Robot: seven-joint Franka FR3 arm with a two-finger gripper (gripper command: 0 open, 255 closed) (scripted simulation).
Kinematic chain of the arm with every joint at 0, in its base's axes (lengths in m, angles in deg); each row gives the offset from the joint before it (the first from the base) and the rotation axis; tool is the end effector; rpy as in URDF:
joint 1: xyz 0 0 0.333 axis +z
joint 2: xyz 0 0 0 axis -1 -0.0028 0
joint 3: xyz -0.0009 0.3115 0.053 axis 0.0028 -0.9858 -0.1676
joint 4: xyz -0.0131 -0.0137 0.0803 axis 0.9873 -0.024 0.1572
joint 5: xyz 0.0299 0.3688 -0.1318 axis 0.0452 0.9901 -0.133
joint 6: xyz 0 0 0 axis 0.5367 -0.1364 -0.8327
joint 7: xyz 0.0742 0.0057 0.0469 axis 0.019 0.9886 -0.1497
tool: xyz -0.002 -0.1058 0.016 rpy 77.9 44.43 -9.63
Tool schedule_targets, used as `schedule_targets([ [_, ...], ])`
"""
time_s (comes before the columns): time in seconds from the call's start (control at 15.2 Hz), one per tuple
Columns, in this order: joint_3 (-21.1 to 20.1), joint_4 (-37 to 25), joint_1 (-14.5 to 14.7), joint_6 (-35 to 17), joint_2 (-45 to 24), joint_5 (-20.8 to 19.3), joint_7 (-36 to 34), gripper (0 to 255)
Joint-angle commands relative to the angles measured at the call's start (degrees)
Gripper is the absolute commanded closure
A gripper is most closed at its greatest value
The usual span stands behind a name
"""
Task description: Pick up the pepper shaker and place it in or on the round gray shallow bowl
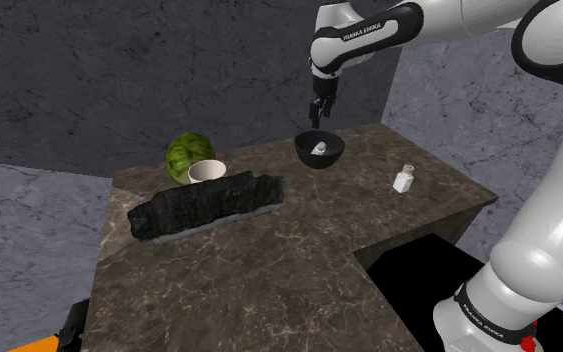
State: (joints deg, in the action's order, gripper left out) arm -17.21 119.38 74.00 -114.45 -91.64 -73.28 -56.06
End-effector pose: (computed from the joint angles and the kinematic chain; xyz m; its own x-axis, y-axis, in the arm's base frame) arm 0.6145 -0.0963 0.4507 0.9581 0.2859 0.0189 0.2827 -0.9541 0.0989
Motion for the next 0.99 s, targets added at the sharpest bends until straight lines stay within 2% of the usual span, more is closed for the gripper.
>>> schedule_targets([
  [0.0, 0.0, 0.0, 0.0, 0.0, 0.0, 0.0, 0.0, 0],
  [0.13, 0.0, 0.0, 0.0, 0.0, 0.0, 0.0, 0.0, 0],
  [0.4, -0.27, -4.96, 0.24, 6.69, 1.76, 0.51, 0.36, 0],
  [0.92, -0.27, -4.96, 0.24, 6.69, 1.76, 0.51, 0.36, 0],
])
